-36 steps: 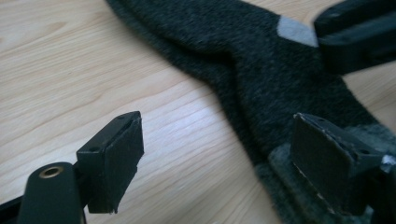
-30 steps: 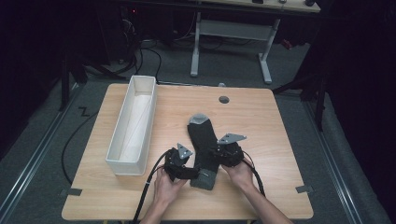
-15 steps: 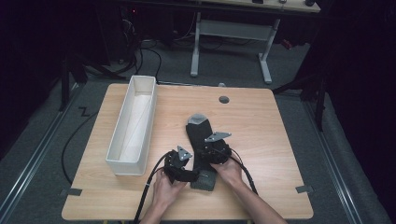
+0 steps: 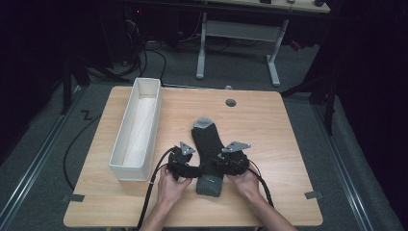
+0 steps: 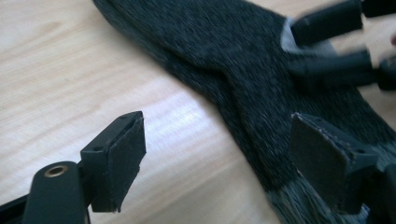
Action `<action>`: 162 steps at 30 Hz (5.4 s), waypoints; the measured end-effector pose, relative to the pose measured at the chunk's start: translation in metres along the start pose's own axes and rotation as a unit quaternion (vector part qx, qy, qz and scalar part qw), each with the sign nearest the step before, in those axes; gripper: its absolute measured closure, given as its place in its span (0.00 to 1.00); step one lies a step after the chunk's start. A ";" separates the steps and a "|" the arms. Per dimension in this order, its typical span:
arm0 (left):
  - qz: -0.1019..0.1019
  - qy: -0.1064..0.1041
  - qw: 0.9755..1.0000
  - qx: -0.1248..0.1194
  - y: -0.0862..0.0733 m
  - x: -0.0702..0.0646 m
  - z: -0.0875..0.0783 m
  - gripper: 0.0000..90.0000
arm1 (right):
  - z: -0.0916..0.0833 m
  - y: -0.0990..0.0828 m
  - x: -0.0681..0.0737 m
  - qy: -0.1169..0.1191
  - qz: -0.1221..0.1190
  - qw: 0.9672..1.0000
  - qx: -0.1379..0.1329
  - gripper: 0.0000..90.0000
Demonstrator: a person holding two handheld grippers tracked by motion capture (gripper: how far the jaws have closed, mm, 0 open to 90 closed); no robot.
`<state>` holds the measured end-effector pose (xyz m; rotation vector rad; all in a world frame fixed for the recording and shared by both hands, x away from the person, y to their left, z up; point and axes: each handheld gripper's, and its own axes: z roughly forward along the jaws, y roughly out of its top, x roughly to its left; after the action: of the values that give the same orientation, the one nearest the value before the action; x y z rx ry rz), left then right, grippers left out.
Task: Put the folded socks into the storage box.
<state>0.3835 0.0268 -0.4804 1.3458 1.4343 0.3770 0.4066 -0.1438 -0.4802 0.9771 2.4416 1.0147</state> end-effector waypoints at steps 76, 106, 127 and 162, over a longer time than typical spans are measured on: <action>-0.103 -0.058 0.993 0.005 0.078 0.016 0.085 0.86 | -0.012 -0.021 -0.002 0.032 -0.033 0.999 0.025 0.58; -0.084 -0.160 0.983 -0.030 0.101 -0.021 0.036 0.86 | -0.012 0.000 -0.018 0.027 0.014 0.999 -0.037 0.83; -0.073 -0.190 0.979 -0.026 0.090 -0.021 0.020 0.85 | 0.017 0.011 -0.004 0.032 0.014 0.999 -0.019 0.77; -0.016 -0.215 0.976 -0.030 0.080 -0.032 -0.002 0.85 | -0.011 -0.026 0.021 0.062 -0.001 0.998 -0.019 0.51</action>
<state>0.4156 0.0254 -0.4007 1.2608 1.0742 0.0950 0.3737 -0.1478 -0.4917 0.9240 2.5115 1.1474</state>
